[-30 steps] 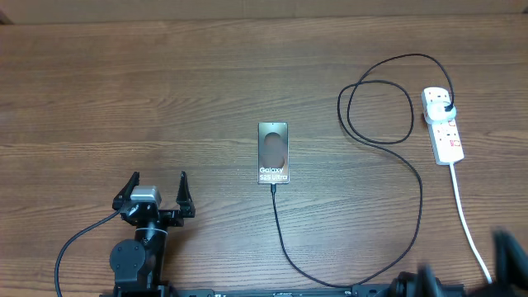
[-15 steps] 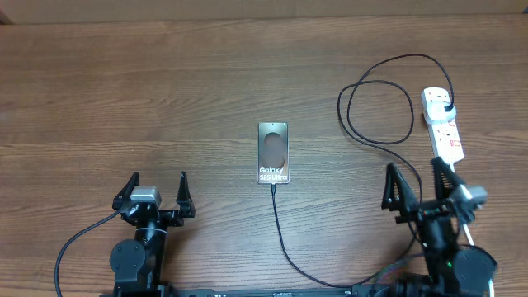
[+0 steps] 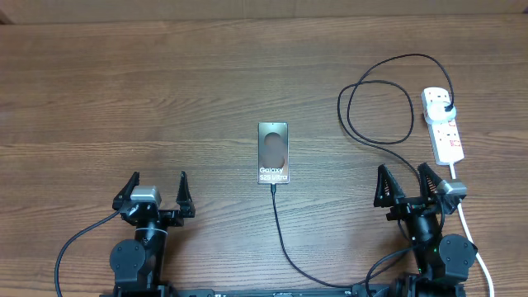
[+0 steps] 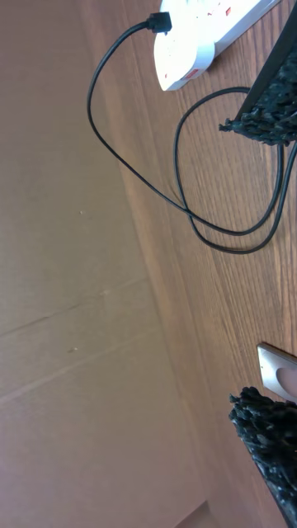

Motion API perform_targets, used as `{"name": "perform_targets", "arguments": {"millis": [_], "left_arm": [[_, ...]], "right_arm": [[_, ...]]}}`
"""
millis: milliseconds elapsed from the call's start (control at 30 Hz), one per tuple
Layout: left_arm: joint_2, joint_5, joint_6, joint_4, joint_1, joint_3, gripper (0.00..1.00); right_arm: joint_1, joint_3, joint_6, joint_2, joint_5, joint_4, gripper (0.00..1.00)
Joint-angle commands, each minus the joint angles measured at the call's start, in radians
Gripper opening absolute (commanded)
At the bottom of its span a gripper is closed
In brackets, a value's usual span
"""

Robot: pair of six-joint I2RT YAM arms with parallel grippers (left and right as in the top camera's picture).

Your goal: Plug charger to phone and switch on socket

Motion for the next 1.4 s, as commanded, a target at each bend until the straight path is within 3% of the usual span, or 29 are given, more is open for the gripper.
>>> {"name": "perform_targets", "arguments": {"millis": [0, 900, 1367], "left_arm": [[-0.008, 0.000, 0.019, 0.000, -0.005, -0.005, 1.00], [-0.008, 0.000, 0.019, 0.000, -0.005, -0.005, 1.00], [-0.008, 0.000, 0.019, 0.000, -0.005, -0.005, 1.00]], "right_arm": [[-0.004, -0.011, 0.000, 0.000, 0.013, 0.006, 1.00], [0.047, -0.011, 0.000, 0.000, 0.014, 0.006, 1.00], [0.168, -0.016, -0.001, -0.009, 0.242, -0.005, 1.00]]}}
